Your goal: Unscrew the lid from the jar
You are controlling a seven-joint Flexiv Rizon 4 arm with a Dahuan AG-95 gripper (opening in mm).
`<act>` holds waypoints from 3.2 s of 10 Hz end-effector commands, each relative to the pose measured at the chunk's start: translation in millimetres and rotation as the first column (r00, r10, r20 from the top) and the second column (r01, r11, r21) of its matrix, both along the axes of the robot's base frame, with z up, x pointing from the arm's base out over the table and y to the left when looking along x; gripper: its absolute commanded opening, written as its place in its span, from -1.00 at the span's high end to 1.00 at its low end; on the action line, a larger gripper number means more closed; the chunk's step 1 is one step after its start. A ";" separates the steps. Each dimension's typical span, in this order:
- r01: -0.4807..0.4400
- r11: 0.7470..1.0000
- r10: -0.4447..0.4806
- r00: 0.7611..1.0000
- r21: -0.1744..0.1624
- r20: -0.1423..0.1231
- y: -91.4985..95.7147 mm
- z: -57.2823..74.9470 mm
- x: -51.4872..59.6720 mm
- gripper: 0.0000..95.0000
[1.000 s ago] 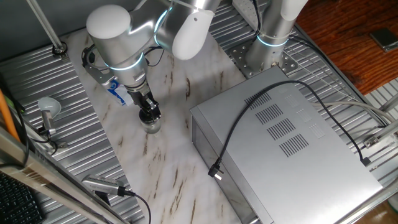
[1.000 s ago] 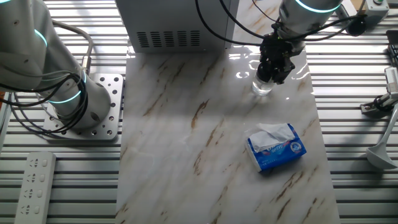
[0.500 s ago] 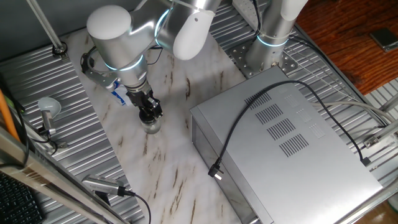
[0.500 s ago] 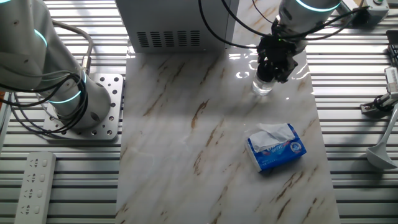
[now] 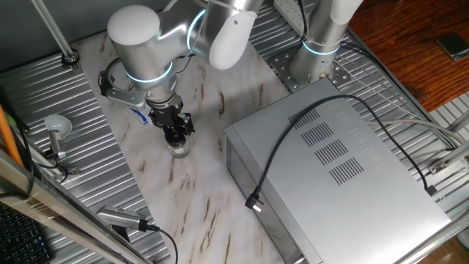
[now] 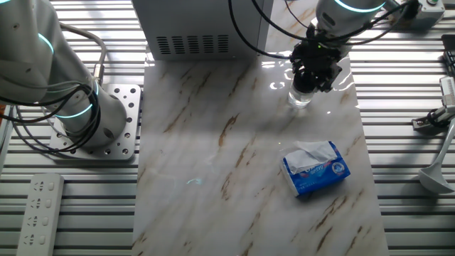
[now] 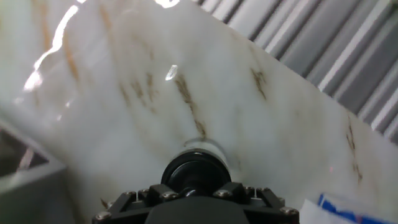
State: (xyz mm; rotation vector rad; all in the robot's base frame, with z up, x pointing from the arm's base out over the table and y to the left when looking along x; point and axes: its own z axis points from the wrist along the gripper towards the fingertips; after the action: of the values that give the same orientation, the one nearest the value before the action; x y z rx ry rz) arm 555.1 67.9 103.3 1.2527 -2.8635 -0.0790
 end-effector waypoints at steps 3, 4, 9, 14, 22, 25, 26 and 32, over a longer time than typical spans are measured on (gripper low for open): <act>-0.079 0.997 0.079 0.997 0.009 0.011 0.0 -0.9 -0.2 -0.20; -0.090 0.996 0.090 0.996 0.008 0.014 0.0 -0.9 -0.2 -0.20; -0.175 0.985 0.175 0.984 0.007 0.021 0.0 -0.8 -0.2 -0.20; -0.337 0.941 0.336 0.941 0.021 0.034 0.0 -0.7 -0.2 -0.20; -0.281 0.960 0.280 0.960 0.021 0.008 -0.1 -0.5 -0.3 -0.60; -0.202 0.979 0.203 0.979 0.025 -0.021 0.1 0.1 -0.3 -0.60; -0.181 0.983 0.182 0.983 0.022 -0.031 0.1 0.9 -0.3 -0.60; 0.045 0.999 -0.047 0.995 -0.016 -0.086 2.7 4.6 1.6 -1.00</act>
State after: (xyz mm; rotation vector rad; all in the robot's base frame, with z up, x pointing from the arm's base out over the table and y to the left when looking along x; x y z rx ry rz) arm 556.9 70.8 106.8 1.2026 -2.8000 -0.1147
